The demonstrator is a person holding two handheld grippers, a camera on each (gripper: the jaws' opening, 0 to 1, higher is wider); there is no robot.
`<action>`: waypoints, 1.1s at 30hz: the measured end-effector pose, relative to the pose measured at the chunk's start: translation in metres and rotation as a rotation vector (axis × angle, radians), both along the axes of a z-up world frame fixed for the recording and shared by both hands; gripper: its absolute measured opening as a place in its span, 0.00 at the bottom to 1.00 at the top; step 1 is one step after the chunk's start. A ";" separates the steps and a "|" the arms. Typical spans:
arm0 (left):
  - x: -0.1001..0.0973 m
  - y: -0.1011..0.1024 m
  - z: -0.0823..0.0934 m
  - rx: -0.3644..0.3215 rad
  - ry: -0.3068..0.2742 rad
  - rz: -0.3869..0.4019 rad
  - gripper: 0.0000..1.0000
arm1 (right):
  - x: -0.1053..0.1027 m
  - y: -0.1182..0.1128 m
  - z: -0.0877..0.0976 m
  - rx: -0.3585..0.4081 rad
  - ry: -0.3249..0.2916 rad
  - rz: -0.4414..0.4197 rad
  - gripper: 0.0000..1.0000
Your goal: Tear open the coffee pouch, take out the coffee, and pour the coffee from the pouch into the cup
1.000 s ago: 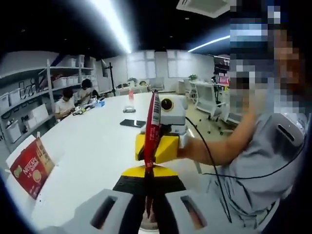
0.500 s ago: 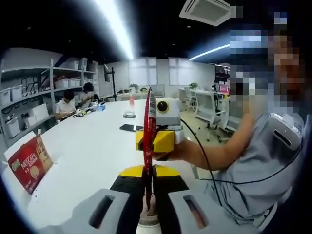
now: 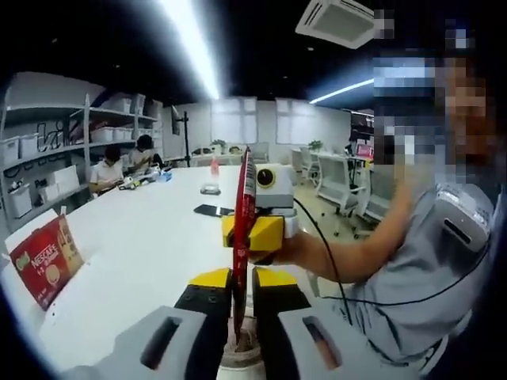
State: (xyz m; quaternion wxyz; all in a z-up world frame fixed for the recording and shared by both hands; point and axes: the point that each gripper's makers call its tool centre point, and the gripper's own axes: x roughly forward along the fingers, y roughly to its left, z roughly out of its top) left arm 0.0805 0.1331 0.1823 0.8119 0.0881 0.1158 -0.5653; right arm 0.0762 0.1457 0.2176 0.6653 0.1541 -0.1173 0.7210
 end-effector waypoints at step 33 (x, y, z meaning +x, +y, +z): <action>-0.005 0.002 0.000 -0.064 0.086 0.005 0.03 | -0.009 0.001 -0.007 0.032 -0.067 0.026 0.09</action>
